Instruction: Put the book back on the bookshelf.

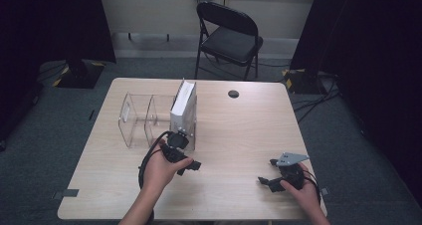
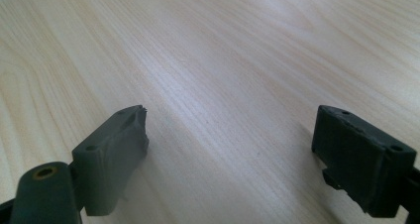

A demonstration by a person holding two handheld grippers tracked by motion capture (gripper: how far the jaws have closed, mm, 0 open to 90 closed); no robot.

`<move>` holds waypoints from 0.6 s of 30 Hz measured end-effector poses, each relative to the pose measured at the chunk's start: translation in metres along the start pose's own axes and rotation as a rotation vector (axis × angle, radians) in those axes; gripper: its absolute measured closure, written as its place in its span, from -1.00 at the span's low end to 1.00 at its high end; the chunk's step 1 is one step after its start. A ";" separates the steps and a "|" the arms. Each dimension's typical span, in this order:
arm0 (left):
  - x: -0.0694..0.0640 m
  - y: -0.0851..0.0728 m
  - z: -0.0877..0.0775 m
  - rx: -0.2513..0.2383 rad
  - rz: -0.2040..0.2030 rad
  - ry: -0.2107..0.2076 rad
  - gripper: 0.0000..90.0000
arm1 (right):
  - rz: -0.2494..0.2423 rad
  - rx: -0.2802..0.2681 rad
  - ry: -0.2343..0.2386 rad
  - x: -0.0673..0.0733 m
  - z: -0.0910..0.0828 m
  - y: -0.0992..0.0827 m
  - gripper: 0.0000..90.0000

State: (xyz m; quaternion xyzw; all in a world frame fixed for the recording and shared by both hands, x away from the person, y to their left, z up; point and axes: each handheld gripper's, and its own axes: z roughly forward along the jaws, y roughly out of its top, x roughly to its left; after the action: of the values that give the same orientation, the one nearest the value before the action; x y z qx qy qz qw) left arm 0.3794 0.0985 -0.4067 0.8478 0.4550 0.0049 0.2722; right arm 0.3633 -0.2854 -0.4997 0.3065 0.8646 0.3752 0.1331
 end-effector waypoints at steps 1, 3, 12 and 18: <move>0.000 0.000 0.001 0.002 0.003 -0.003 -0.47 | -0.001 0.000 0.000 0.000 0.000 0.000 -0.71; -0.002 0.000 0.004 -0.003 0.000 -0.009 -0.46 | 0.000 -0.001 0.002 0.000 0.000 0.000 -0.71; -0.007 -0.003 0.018 0.008 0.018 -0.019 -0.47 | 0.000 0.000 0.000 0.000 0.000 0.000 -0.71; -0.010 -0.007 0.028 0.013 0.016 -0.034 -0.47 | 0.000 -0.001 0.002 0.000 0.000 0.000 -0.71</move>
State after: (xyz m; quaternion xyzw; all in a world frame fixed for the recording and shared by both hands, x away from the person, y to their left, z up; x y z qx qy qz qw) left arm 0.3759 0.0811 -0.4313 0.8532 0.4435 -0.0099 0.2745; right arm 0.3633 -0.2854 -0.4999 0.3060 0.8645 0.3760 0.1324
